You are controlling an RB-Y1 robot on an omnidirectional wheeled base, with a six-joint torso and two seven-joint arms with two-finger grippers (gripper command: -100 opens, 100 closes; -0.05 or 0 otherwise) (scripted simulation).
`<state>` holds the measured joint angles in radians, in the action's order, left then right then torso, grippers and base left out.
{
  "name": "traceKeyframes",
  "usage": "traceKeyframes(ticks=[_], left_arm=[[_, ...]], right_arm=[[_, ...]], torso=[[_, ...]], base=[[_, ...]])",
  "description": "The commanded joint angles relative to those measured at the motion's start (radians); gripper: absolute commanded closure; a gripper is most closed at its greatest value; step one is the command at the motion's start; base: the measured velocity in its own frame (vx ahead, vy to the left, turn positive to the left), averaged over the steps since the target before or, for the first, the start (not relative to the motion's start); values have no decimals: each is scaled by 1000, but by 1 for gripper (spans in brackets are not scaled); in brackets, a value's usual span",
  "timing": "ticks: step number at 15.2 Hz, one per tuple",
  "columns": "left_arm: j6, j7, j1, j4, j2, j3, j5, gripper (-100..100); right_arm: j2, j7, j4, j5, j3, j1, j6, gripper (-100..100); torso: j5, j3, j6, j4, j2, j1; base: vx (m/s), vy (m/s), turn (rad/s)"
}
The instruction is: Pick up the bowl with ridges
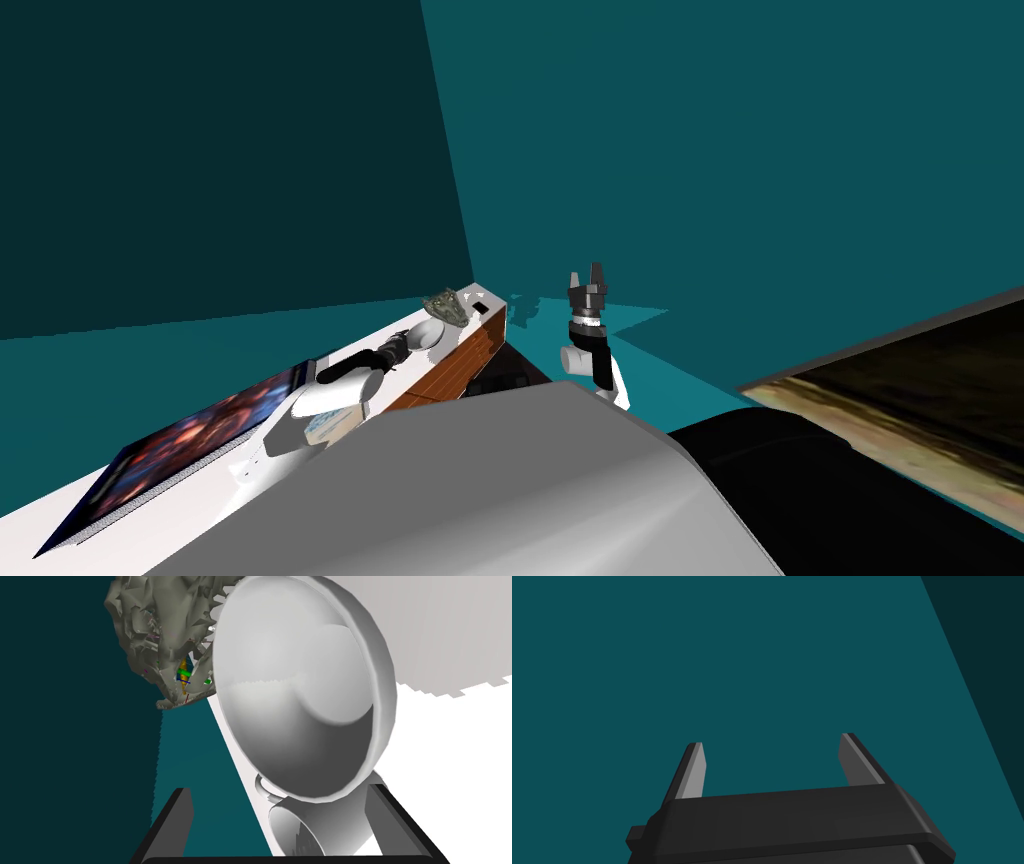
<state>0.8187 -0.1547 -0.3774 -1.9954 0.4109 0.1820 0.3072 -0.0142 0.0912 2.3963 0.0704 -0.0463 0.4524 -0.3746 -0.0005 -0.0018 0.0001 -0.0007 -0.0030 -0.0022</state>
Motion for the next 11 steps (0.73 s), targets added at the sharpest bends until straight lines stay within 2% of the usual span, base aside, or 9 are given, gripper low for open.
traceKeyframes(ticks=[1,2,3,6,7,8,10,11], left_arm=[[50,-3,1,4,1,8,9,-100],[50,-3,1,4,1,8,9,-100],[85,-6,7,14,1,16,18,-100],[141,-9,13,24,1,23,27,-100],[143,-9,13,24,1,23,27,-100],[176,-12,19,34,0,31,36,-100],[186,-12,19,34,0,31,36,-100],[222,-15,24,43,-1,38,44,-100]], right_arm=[[0,0,0,0,0,0,0,0],[0,0,0,0,0,0,0,0],[0,0,0,0,0,0,0,0],[0,0,0,0,0,0,0,0],[0,0,0,0,0,0,0,0],[0,0,0,0,0,0,0,0],[0,0,0,0,0,0,0,0],[0,0,0,0,0,0,0,0]], torso=[[0,0,0,0,0,0],[0,0,0,0,0,0],[0,0,0,0,1,0],[0,0,0,0,0,0],[0,0,0,0,-1,0],[0,0,0,0,0,0],[0,0,0,0,0,0],[0,0,0,0,1,0]], base=[[34,-26,-21],[26,-19,-8],[32,-24,-19],[48,-27,-20],[37,-20,-6],[35,-25,-18],[31,-25,-12],[33,-22,-17]])
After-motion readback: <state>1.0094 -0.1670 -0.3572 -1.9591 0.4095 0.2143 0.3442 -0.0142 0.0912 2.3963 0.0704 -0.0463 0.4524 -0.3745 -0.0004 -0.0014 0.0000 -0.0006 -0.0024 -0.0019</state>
